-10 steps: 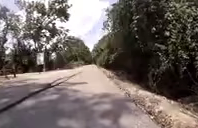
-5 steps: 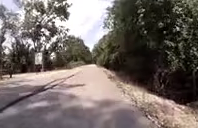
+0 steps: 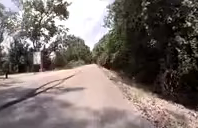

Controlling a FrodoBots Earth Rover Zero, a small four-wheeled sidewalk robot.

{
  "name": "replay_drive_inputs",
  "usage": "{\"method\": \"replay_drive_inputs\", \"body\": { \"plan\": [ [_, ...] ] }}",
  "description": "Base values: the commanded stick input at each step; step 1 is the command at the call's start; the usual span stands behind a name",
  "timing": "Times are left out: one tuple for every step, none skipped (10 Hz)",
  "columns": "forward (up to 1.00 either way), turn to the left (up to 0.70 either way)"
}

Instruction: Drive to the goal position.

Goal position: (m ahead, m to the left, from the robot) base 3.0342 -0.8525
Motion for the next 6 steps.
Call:
{"method": "replay_drive_inputs", "body": {
  "plan": [
    [0.7,0.0],
    [0.7,0.0],
    [0.7,0.0],
    [0.7,0.0],
    [0.7,0.0],
    [0.7,0.0]
  ]
}}
